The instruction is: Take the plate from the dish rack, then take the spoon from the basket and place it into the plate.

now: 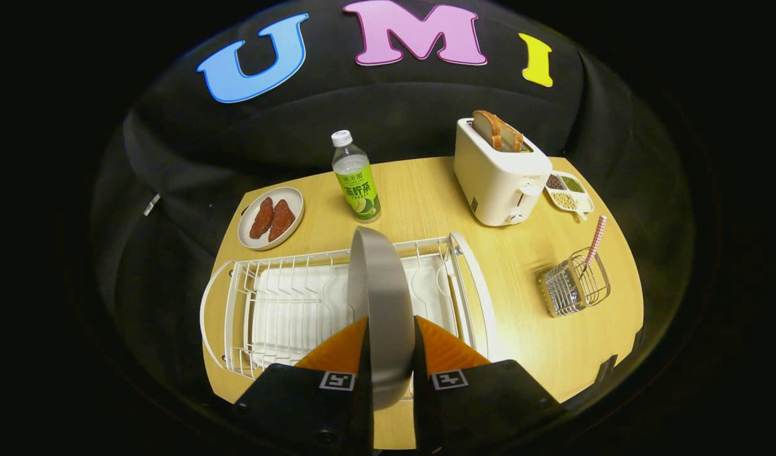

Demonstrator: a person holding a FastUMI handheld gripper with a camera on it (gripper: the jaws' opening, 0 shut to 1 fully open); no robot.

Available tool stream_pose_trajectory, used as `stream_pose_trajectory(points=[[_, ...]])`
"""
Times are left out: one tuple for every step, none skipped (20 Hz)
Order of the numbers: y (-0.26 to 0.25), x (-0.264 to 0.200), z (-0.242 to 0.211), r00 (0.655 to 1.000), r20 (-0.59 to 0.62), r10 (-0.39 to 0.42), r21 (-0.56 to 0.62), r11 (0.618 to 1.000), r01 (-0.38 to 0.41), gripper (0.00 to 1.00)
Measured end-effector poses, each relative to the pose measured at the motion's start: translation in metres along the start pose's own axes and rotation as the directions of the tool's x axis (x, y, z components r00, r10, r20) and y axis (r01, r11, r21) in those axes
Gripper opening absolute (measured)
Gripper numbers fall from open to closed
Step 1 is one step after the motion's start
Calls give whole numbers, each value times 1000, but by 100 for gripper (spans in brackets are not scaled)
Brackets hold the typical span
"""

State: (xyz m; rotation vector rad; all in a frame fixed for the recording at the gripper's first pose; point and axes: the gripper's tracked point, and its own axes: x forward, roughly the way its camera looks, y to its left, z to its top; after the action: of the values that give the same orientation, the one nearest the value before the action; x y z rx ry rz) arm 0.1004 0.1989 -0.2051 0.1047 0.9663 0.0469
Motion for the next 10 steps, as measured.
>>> stream_pose_trajectory(points=[[0,-1,0,1000,-1,-4,-4,1000,4,29],[1,-2,0,1000,1,-8,-8,1000,8,29],[1,-1,1,1000,3,-15,-12,1000,15,29],[1,-1,2,1000,5,-25,-19,999,25,29],[1,-1,4,999,15,-36,-40,999,36,29],[3,0,8,999,27,-46,-68,997,47,29],[5,0,12,998,37,-52,-90,994,55,28],[8,-3,17,997,51,-57,-112,992,63,28],[10,-4,23,995,74,-68,-142,987,78,29],[11,-5,28,992,99,-74,-181,979,91,28]])
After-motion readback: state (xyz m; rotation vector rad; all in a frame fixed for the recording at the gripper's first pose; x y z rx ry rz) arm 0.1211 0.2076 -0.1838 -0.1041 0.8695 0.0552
